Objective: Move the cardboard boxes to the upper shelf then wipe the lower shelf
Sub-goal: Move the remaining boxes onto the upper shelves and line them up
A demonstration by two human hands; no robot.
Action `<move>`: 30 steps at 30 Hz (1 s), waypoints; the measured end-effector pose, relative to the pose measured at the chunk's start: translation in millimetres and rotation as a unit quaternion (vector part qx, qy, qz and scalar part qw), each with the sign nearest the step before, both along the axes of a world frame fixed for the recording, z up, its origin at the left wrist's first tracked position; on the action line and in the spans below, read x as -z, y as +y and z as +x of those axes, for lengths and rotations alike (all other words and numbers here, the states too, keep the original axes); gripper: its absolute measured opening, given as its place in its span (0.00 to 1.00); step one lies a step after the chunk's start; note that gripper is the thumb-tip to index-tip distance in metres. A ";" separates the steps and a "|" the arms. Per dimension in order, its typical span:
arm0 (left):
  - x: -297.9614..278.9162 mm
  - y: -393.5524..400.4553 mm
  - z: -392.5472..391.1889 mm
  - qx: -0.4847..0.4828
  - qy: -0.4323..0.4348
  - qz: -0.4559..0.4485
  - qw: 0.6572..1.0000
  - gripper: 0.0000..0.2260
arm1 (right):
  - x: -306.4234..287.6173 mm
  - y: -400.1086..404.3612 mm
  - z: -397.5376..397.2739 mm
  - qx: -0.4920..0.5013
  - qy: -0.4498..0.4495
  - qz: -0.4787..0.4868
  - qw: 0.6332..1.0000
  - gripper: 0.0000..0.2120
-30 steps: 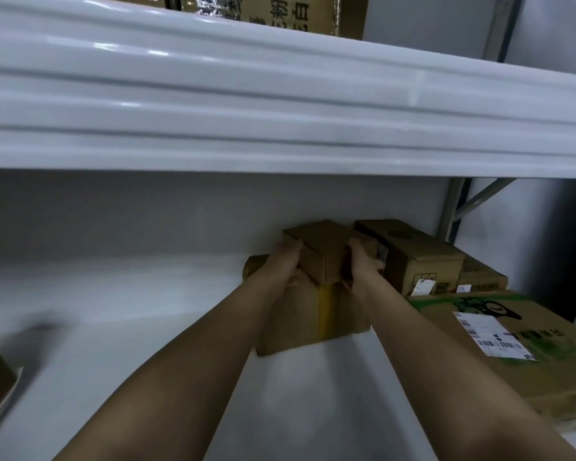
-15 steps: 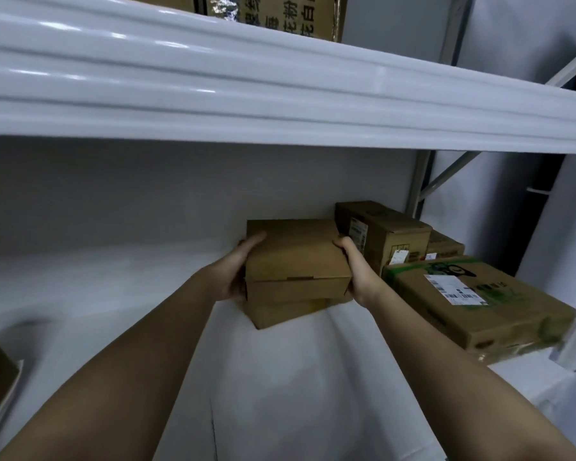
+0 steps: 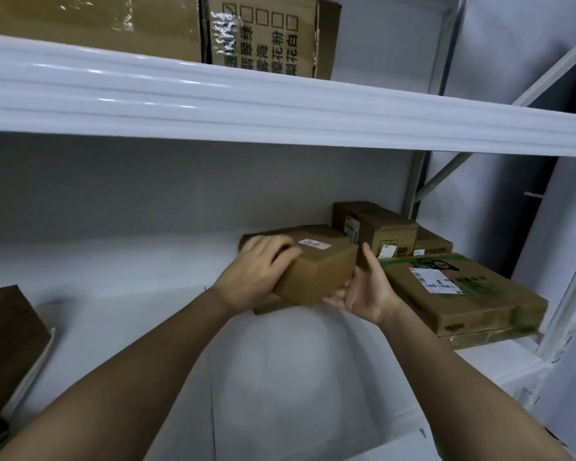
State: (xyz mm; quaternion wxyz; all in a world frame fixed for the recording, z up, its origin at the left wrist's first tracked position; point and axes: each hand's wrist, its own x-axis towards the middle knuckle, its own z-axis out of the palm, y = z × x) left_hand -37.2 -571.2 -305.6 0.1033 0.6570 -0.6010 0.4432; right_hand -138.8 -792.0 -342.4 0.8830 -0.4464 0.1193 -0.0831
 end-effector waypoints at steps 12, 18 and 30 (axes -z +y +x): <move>31.6 30.1 -43.7 -0.103 -0.006 0.016 0.995 0.34 | 18.0 16.5 -43.7 0.015 0.062 -0.090 0.994 0.23; 18.0 69.9 -47.4 -0.118 0.037 0.029 0.992 0.31 | 9.1 32.2 -50.9 -0.089 0.087 -0.110 0.986 0.29; 5.6 197.5 -31.6 -0.072 0.126 0.008 0.989 0.41 | -11.2 152.4 -11.2 -0.115 0.082 -0.118 0.983 0.24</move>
